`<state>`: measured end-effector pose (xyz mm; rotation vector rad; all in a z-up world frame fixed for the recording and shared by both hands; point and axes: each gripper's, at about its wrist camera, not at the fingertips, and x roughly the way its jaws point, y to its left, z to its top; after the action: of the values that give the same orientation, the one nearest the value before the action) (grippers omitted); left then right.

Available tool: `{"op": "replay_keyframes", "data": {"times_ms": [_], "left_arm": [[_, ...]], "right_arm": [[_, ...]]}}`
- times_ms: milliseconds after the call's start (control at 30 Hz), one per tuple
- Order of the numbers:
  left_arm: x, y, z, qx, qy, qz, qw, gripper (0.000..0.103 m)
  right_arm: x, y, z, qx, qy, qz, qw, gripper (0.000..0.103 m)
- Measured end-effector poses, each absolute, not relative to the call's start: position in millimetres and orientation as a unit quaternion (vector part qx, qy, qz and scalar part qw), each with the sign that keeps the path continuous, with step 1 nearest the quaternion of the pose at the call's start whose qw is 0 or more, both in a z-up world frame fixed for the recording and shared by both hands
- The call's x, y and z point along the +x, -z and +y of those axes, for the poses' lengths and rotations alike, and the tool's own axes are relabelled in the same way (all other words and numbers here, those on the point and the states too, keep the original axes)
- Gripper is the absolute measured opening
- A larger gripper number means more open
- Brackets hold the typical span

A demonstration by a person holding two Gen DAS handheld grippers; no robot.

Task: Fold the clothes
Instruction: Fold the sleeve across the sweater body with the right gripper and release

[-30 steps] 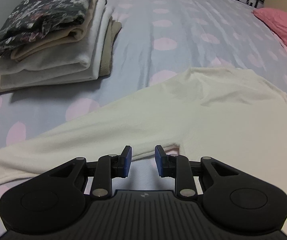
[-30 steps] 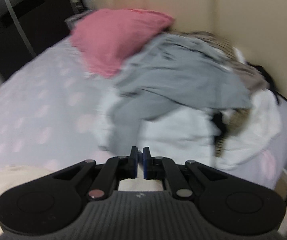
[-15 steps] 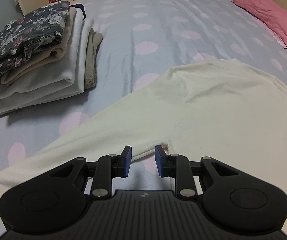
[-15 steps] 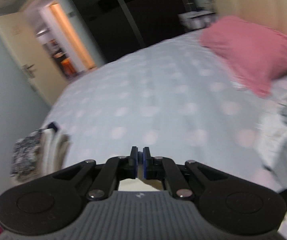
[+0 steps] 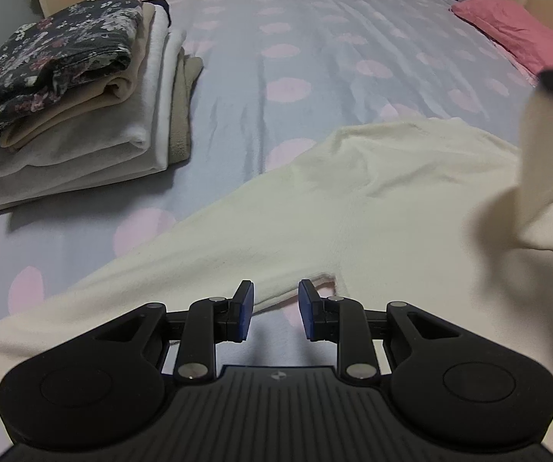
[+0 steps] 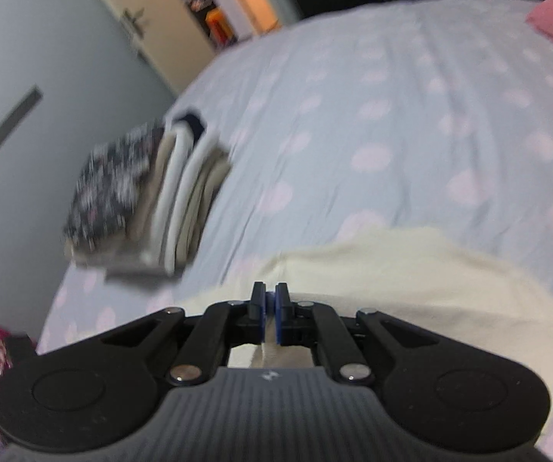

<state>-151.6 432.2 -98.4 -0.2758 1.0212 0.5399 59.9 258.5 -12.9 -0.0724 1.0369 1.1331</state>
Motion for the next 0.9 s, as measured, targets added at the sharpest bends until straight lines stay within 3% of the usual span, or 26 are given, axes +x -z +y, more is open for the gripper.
{"op": "replay_keyframes", "data": {"times_ms": [333,533,633,700,900], "left_arm": [[-133,105,431,-0.133,-0.234,0.479,0.835,0.023],[-119,111,424,-0.131,-0.204,0.483,0.841,0.024],[-113,114,422,-0.137,-0.189,0.484,0.843,0.025],[-106,118,422,-0.144,-0.180,0.483,0.845,0.029],[-74,134,423,-0.161,-0.176,0.492,0.837,0.029]], "right_arm": [[49,84,315,-0.087,-0.520,0.494,0.692,0.007],[61,88,318,-0.088,-0.519,0.481,0.701,0.018],[70,86,300,-0.088,-0.517,0.475,0.707,0.024],[77,85,284,-0.092,-0.515,0.470,0.711,0.024],[94,104,189,-0.125,-0.464,0.474,0.738,0.024]]}}
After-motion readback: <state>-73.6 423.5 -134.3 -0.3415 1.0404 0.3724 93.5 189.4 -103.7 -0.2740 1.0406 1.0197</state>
